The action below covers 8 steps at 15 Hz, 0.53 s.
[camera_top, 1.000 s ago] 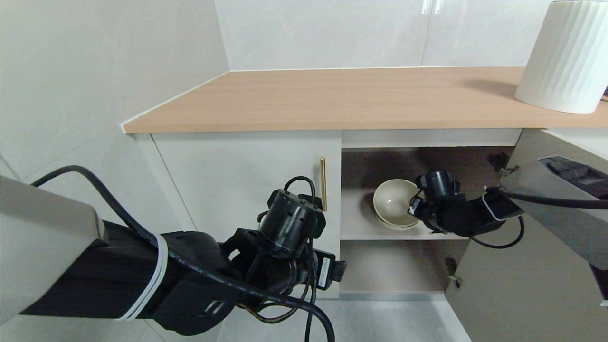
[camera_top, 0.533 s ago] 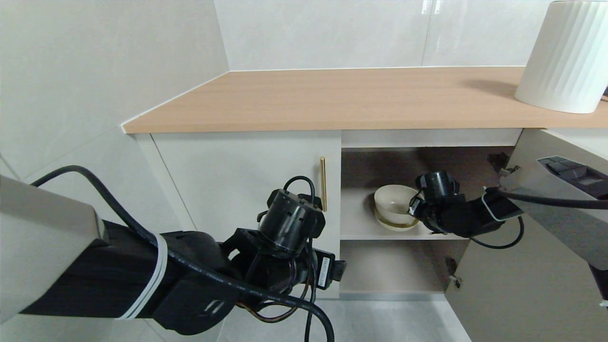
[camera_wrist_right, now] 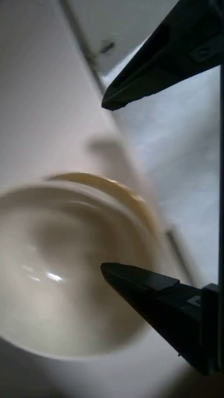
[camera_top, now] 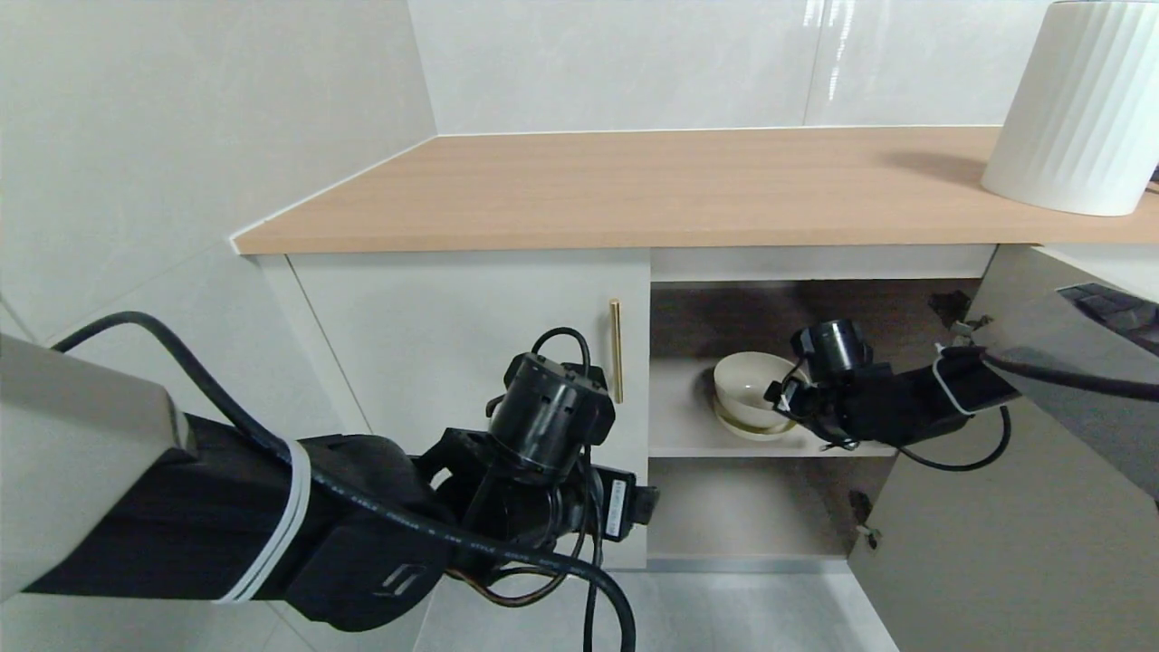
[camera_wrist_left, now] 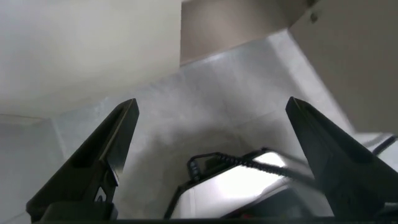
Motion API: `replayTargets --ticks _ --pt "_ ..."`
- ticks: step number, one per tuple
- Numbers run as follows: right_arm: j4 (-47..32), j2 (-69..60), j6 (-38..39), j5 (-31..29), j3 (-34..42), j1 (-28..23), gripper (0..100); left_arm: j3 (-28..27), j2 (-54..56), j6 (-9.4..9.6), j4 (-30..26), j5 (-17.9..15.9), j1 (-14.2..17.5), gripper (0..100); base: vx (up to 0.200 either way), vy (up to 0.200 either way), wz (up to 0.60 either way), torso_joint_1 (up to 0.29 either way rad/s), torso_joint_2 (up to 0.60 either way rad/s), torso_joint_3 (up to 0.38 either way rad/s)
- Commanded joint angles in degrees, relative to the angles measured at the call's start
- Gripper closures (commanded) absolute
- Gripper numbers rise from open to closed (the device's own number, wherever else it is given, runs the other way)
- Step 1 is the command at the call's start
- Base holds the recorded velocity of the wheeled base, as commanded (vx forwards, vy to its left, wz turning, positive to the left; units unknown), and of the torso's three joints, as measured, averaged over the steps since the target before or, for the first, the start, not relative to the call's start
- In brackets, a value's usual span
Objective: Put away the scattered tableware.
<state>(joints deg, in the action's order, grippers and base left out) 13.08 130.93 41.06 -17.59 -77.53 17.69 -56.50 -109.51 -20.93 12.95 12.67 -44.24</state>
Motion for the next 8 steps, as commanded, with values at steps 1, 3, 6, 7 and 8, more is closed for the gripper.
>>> replayTargets --ticks 1,3,6,7,8 --pt "-8.33 -11.40 -1.42 8.27 4.23 2.97 0 -0.27 2.19 -0.51 -0.11 -0.80 1.70 0 0.000 0.000 0.00 0.000 0.00 0.000" --pt "-20.38 -18.51 -6.08 15.92 5.02 4.55 0 0.52 4.04 -2.89 -0.20 -1.15 2.58 0 0.000 0.000 0.00 0.000 0.00 0.000" --pt "-32.59 -26.25 -10.91 18.56 5.99 8.85 0 3.86 5.80 -4.12 -0.11 -1.24 4.43 0 0.000 0.000 0.00 0.000 0.00 0.000" --pt "-34.17 -28.62 -12.23 18.56 7.57 10.35 0 4.38 6.50 -4.21 -0.11 -1.24 4.78 0 0.000 0.000 0.00 0.000 0.00 0.000" --pt "-34.44 -30.64 -13.37 18.56 9.42 11.40 0 5.44 6.94 -4.91 -0.11 -1.77 4.78 0 0.000 0.000 0.00 0.000 0.00 0.000"
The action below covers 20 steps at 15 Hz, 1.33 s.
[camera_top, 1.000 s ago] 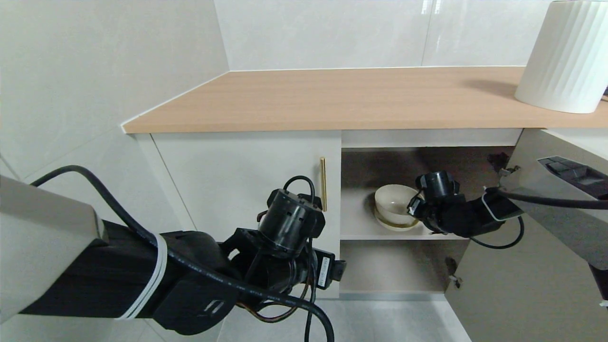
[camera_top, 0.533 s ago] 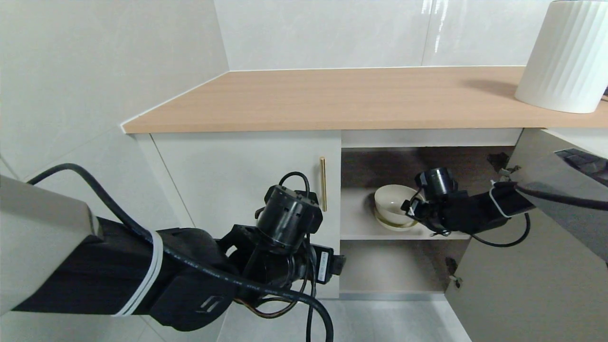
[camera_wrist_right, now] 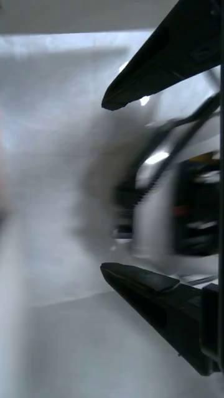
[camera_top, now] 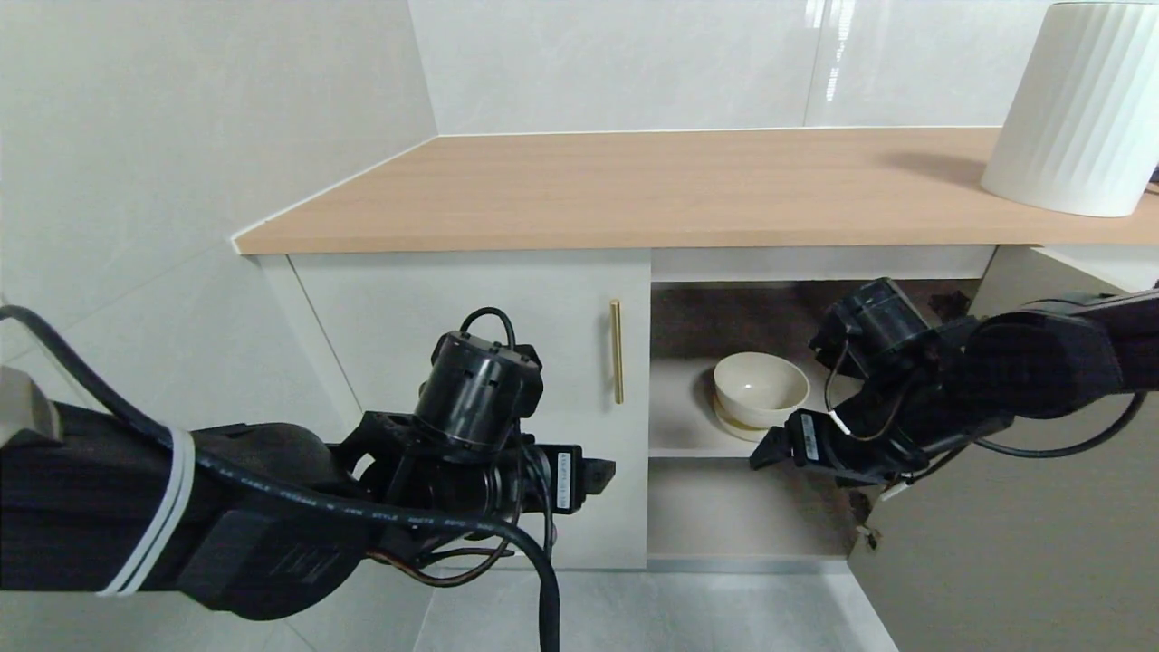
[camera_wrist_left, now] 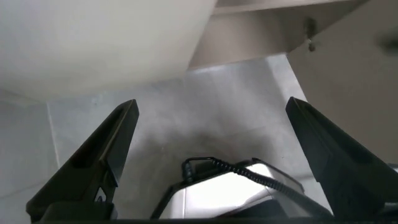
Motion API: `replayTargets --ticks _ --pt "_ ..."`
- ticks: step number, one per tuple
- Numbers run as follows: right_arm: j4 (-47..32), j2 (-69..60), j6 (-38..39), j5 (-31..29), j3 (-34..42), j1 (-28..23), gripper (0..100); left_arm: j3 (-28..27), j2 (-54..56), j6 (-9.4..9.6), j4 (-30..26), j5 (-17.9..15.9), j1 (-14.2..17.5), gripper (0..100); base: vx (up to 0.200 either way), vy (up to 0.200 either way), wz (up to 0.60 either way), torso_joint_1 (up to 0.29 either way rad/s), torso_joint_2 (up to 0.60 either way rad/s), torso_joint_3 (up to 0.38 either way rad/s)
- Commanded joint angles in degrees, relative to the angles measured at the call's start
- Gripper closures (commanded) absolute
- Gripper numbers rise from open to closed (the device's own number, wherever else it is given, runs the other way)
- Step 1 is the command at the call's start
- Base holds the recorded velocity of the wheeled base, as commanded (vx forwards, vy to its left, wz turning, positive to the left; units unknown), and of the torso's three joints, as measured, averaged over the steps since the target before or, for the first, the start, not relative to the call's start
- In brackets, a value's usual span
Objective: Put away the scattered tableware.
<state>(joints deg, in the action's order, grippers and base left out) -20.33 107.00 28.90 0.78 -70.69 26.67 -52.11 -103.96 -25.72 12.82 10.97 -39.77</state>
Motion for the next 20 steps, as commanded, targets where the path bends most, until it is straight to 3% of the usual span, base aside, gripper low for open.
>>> replayTargets --ticks 1,3,18,20 --pt "-1.02 -8.12 -1.48 0.19 4.51 3.74 0 2.11 1.48 -1.52 0.01 -0.95 0.30 0 0.000 0.000 0.00 0.000 0.00 0.000" --pt "-1.02 -9.61 -1.57 -0.08 6.01 4.44 0 2.98 1.39 -2.31 0.01 -1.39 0.65 0 0.000 0.000 0.00 0.000 0.00 0.000" --pt "-1.11 -9.44 -1.57 -2.45 6.27 4.53 0 3.07 1.31 -2.14 0.01 -1.30 0.65 0 -0.200 0.000 0.00 0.003 0.00 0.002" --pt "-1.11 -9.44 -1.66 -2.71 6.36 4.53 0 3.07 1.22 -2.05 0.01 -1.30 0.65 0 0.000 0.000 0.00 0.000 0.00 0.000"
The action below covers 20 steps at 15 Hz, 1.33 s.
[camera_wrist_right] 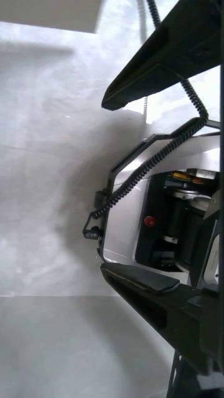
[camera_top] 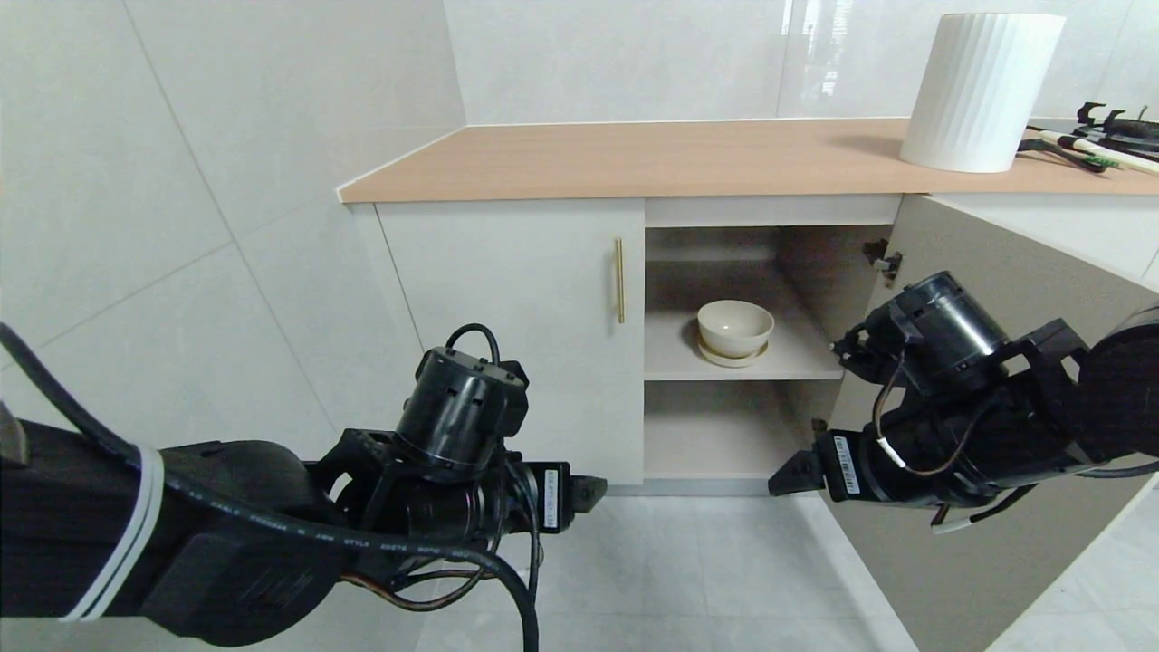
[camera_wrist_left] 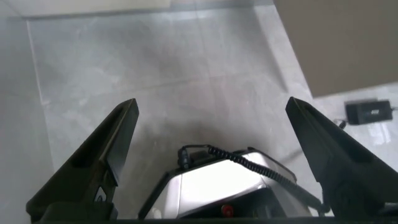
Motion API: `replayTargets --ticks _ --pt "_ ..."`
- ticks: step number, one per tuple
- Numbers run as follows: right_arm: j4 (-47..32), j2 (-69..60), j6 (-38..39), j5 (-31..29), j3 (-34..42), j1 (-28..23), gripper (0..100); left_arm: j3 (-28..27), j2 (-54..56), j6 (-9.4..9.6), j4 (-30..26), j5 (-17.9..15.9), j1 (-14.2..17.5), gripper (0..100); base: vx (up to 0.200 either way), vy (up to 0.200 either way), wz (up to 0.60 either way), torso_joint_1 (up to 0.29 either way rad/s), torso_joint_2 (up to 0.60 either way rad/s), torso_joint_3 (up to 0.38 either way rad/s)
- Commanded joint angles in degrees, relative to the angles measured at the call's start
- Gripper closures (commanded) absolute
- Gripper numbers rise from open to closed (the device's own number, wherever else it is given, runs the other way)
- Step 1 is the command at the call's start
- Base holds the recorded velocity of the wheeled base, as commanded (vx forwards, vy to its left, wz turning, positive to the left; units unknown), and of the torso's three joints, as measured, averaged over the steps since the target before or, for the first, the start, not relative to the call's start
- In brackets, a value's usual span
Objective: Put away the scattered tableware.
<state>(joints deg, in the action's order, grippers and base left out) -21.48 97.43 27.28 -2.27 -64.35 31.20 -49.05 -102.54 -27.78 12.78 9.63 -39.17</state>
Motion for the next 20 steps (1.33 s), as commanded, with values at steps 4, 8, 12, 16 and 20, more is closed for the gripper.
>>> replayTargets --ticks 4,8,12,16,20 --pt "-0.05 -0.22 -0.04 -1.07 0.28 1.15 0 -0.08 -0.38 0.01 0.14 0.13 0.06 0 0.000 0.000 0.00 0.000 0.00 0.000" --pt "-0.05 -4.44 0.14 -1.95 5.03 1.06 0 -0.16 -1.09 0.27 0.14 0.21 0.06 0 0.000 0.000 0.00 0.000 0.00 0.000" --pt "-0.05 -13.40 0.49 -2.13 13.55 0.97 0 -0.08 -0.74 0.80 0.14 0.48 0.06 0 0.000 -0.200 0.00 0.001 0.00 0.005" --pt "-0.49 -19.82 2.16 -5.20 19.97 -1.31 0 -0.08 -0.74 0.80 0.14 0.48 0.06 0 0.000 -0.200 0.00 0.004 0.00 0.002" --pt "-5.06 -26.15 2.42 -5.12 21.46 -7.90 0 0.10 -0.82 0.98 0.14 0.48 0.06 0 0.000 -0.150 0.00 -0.001 0.00 0.003"
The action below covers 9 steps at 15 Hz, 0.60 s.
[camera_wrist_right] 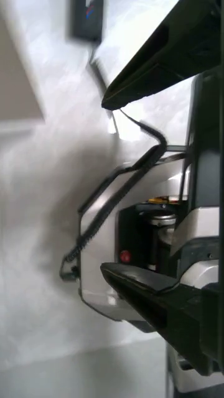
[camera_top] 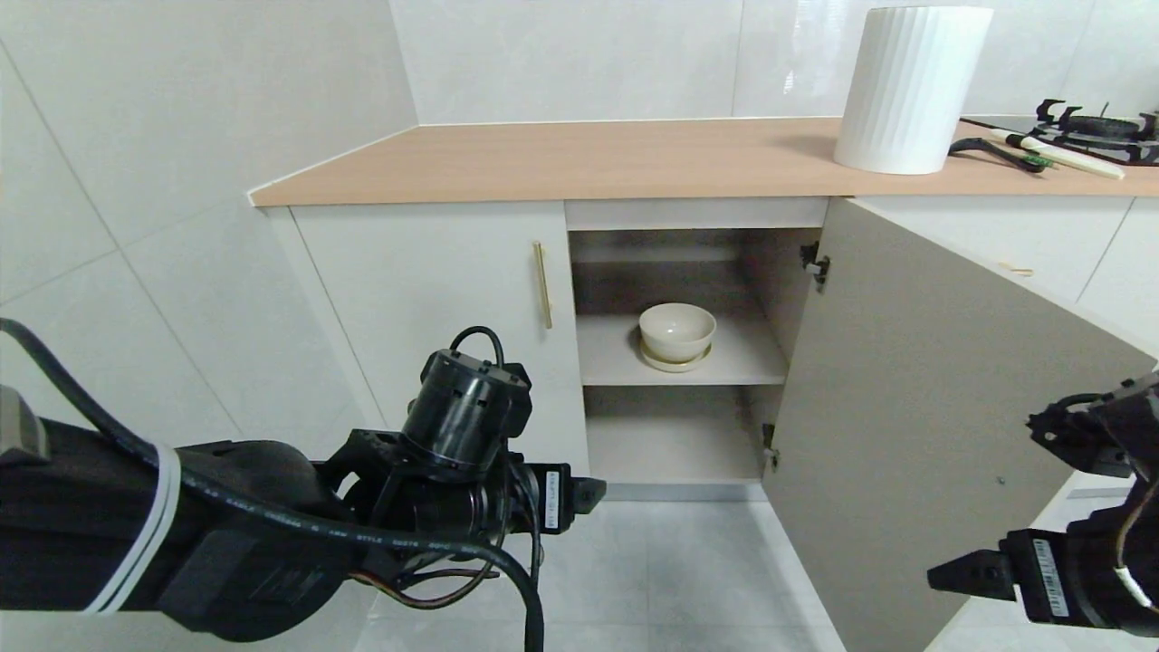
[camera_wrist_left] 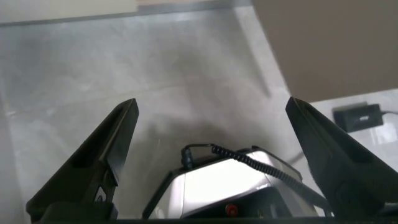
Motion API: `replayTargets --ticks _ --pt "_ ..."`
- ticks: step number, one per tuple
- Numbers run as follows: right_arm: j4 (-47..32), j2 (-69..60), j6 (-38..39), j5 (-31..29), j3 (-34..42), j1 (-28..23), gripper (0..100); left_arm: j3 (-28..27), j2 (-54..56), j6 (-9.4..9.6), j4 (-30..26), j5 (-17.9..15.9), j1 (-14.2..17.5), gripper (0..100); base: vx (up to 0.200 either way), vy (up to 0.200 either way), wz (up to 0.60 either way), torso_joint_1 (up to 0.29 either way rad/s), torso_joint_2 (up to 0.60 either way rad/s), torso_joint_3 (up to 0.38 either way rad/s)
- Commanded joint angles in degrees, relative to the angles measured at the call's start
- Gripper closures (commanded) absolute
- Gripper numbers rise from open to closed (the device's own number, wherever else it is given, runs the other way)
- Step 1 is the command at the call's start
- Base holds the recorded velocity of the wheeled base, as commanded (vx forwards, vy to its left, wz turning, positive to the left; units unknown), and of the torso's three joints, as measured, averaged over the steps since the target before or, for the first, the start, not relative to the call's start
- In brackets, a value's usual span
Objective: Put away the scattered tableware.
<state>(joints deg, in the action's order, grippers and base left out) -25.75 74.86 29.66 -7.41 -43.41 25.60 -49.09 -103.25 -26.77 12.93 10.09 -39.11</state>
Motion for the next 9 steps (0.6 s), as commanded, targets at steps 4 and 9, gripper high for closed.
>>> replayTargets --ticks 4,9 --pt "-2.38 -8.50 0.05 -0.15 3.33 -14.53 0 0.14 -0.02 0.14 -0.01 0.01 0.00 0 0.000 0.000 0.00 0.000 0.00 0.000" --pt "3.69 -7.63 -0.30 -0.06 3.24 -32.54 0 0.14 0.25 0.14 -0.01 0.01 0.08 0 0.000 0.000 0.00 0.000 0.00 0.000"
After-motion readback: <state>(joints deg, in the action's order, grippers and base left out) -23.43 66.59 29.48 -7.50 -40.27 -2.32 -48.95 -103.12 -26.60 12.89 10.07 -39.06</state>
